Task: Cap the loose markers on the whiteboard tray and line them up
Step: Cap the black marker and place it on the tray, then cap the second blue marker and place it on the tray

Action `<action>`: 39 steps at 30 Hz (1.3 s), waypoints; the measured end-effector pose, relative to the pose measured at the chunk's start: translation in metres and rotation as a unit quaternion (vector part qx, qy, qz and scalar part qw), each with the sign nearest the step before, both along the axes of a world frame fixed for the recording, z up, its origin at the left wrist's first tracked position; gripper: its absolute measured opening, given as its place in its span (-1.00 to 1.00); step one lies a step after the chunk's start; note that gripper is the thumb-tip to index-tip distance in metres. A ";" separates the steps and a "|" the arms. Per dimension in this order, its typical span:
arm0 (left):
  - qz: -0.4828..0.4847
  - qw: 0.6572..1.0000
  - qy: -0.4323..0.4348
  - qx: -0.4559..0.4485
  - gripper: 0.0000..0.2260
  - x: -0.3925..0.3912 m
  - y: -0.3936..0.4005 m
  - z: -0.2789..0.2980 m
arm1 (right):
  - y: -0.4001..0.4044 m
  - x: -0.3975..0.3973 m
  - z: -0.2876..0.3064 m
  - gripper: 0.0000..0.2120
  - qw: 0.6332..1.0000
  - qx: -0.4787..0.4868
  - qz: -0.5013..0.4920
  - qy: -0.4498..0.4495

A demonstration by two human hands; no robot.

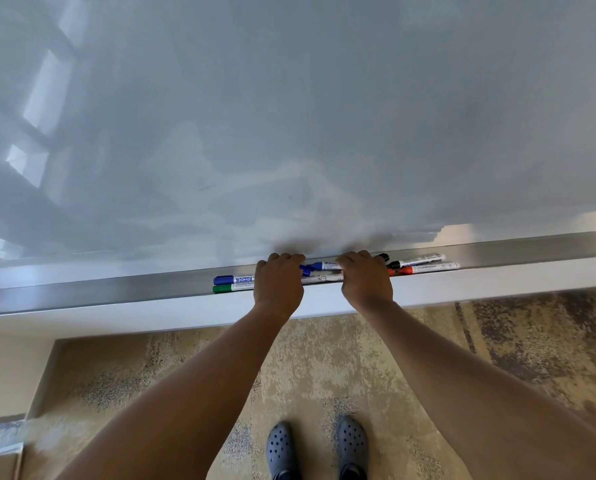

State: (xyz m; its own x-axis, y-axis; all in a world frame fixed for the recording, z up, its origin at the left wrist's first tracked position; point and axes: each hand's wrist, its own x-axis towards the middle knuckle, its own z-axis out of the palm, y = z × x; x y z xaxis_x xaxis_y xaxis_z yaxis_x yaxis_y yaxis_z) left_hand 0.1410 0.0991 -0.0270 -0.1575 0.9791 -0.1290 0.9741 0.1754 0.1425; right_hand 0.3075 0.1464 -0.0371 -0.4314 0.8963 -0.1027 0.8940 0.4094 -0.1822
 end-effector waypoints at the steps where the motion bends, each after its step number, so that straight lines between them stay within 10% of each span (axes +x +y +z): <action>1: 0.015 1.000 0.016 -0.007 -0.68 0.003 0.001 0.000 | 0.001 0.001 -0.001 -0.60 1.000 -0.003 -0.004 -0.004; 21: 0.164 0.986 0.017 -0.030 -0.69 0.025 0.016 -0.011 | 0.014 0.006 -0.003 -0.68 1.000 -0.006 -0.024 0.016; 39: 0.210 0.936 -0.272 0.072 -0.72 0.026 -0.012 0.027 | -0.005 0.016 0.039 -0.57 0.995 0.051 -0.026 0.077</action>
